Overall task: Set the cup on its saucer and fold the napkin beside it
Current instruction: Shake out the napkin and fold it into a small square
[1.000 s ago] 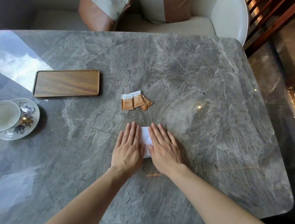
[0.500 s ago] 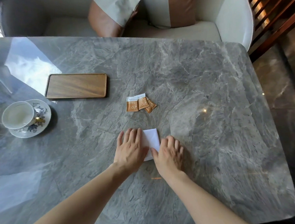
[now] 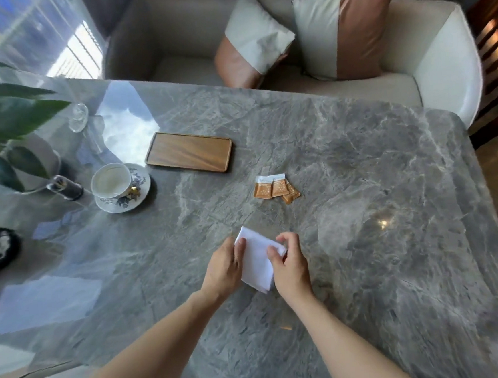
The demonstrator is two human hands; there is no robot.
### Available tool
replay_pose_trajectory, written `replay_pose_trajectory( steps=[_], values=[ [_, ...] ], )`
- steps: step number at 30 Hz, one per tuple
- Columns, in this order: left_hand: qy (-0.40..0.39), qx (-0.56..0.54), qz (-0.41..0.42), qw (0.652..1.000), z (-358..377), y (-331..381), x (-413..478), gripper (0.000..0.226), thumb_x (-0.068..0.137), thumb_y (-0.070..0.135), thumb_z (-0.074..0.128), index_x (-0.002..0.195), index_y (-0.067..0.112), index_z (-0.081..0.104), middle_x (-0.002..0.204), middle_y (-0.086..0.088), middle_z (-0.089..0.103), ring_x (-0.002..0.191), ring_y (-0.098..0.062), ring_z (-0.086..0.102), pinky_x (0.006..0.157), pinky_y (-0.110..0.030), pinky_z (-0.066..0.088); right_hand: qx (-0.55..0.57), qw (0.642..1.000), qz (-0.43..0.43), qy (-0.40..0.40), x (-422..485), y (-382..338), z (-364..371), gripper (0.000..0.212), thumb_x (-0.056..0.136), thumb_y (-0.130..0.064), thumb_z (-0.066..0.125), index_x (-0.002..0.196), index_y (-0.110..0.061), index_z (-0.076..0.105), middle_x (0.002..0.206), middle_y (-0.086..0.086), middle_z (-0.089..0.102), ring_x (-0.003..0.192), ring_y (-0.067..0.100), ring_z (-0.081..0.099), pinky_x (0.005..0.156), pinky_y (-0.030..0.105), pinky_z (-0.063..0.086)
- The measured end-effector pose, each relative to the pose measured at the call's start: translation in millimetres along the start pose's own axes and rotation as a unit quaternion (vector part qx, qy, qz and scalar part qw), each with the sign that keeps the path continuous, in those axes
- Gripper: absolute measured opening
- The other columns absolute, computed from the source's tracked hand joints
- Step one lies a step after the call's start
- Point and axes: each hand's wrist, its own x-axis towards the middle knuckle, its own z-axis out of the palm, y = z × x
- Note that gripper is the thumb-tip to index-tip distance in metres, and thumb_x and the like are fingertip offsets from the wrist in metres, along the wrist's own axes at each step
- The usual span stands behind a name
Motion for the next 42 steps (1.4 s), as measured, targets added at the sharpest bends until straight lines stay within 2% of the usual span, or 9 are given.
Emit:
replay_pose_trajectory(
  steps=[2,6,10,17,24,29,33,39,42],
  values=[
    [0.04,-0.029,-0.045,0.998,-6.2,-0.9,-12.3,0.05,0.1,0.066,0.027,0.075,0.026,0.043,0.069,0.007,0.055,0.061,-0.006,0.053,0.056,-0.031,0.034,0.069,0.995,0.065,0.011,0.0,-15.3,12.8,0.024,0.094,-0.035,0.062,0.105,-0.023,0.045,0.093,-0.005,0.06,0.081,0.016,0.059,0.064,0.013,0.043],
    [0.115,-0.098,-0.11,0.982,-26.8,-3.2,-27.3,0.054,0.101,0.064,0.027,0.078,0.018,0.046,0.075,0.004,0.054,0.065,-0.01,0.052,0.059,-0.028,0.036,0.066,0.99,0.117,-0.045,-6.5,-41.3,45.3,0.035,0.099,-0.037,0.05,0.1,-0.002,0.057,0.103,0.018,0.067,0.098,0.035,0.063,0.083,0.042,0.051],
    [0.142,-0.122,-0.144,0.972,-59.8,-18.4,-32.1,0.056,0.099,0.062,0.028,0.082,0.013,0.047,0.08,0.001,0.057,0.072,-0.015,0.055,0.062,-0.028,0.038,-0.073,0.995,0.049,-0.046,-19.9,-65.5,76.6,0.032,0.103,-0.035,0.038,0.096,-0.007,0.052,0.112,0.025,0.067,0.101,0.039,0.062,0.072,0.036,0.038],
    [0.181,-0.07,-0.163,0.967,-130.6,-66.4,-9.4,0.057,0.097,0.069,0.019,0.081,0.02,0.042,0.078,0.002,0.059,0.071,-0.013,0.056,0.058,-0.032,0.035,-0.257,0.962,-0.088,-0.038,-25.5,-115.2,151.2,0.033,0.105,-0.042,0.023,0.099,-0.014,0.038,0.097,0.017,0.071,0.087,0.039,0.068,0.062,0.038,0.039],
    [0.164,-0.015,-0.17,0.972,-208.7,-135.2,30.6,0.046,0.098,0.064,0.024,0.077,0.025,0.036,0.076,0.003,0.057,0.068,-0.012,0.054,0.054,-0.034,0.033,-0.278,0.956,-0.068,-0.058,-9.9,-141.2,256.6,0.024,0.105,-0.038,0.022,0.093,-0.018,0.028,0.101,0.016,0.071,0.09,0.038,0.068,0.063,0.038,0.038],
    [0.098,0.041,-0.16,0.981,-247.5,-177.1,54.6,0.043,0.101,0.061,0.025,0.082,0.025,0.039,0.082,0.005,0.057,0.079,-0.026,0.057,0.067,-0.041,0.043,-0.297,0.951,-0.016,-0.083,-5.0,-145.8,315.0,0.013,0.105,-0.028,0.025,0.099,-0.02,0.032,0.115,0.017,0.068,0.103,0.035,0.065,0.068,0.034,0.037],
    [0.042,0.109,-0.136,0.984,-264.4,-197.6,66.9,0.037,0.105,0.052,0.03,0.091,0.018,0.038,0.089,-0.006,0.059,0.085,-0.034,0.057,0.07,-0.043,0.042,-0.35,0.935,-0.001,-0.053,-5.1,-151.7,343.6,0.029,0.1,-0.019,0.031,0.127,-0.013,0.042,0.124,0.014,0.065,0.111,0.032,0.063,0.083,0.037,0.047],
    [0.057,0.212,-0.075,0.973,-278.5,-204.6,75.9,0.033,0.106,0.039,0.039,0.093,0.01,0.047,0.094,-0.018,0.065,0.09,-0.039,0.057,0.076,-0.046,0.042,-0.366,0.93,0.003,-0.027,-3.6,-146.4,361.2,0.032,0.1,-0.037,0.039,0.13,-0.024,0.035,0.113,0.011,0.07,0.099,0.033,0.068,0.074,0.038,0.05],
    [0.065,0.243,-0.073,0.965,-280.3,-203.1,78.9,0.033,0.105,0.039,0.039,0.095,0.01,0.052,0.096,-0.017,0.065,0.091,-0.038,0.056,0.079,-0.046,0.038,-0.383,0.923,-0.037,-0.01,-2.6,-139.3,363.6,0.045,0.098,-0.037,0.049,0.138,-0.017,0.04,0.111,0.014,0.071,0.095,0.033,0.069,0.077,0.04,0.051]
  ],
)
